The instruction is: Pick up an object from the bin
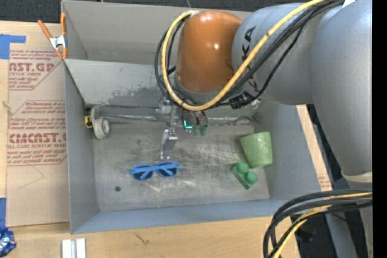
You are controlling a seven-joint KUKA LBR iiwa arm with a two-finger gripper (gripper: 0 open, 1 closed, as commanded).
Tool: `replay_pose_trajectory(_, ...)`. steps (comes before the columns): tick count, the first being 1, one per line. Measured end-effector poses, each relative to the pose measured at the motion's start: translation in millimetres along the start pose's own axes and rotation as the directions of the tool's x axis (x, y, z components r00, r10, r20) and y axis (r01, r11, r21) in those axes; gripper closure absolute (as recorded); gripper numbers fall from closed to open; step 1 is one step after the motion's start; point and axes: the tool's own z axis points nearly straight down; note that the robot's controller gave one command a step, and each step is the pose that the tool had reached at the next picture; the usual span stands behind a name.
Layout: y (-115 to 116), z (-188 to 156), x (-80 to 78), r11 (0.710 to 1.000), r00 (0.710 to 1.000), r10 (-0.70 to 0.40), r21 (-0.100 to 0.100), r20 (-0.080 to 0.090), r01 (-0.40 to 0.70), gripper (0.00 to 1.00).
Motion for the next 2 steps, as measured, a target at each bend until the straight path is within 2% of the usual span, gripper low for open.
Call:
replay_pose_trajectory(1, 8.4, 94.1, 48.6, 1.0, 1.0, 0.0, -0.002, 0.018, 0.0, 0.0)
replay_pose_trajectory(2, 9.6, 90.5, 47.5, 1.0, 1.0, -0.001, -0.005, 0.017, 0.001, 1.0)
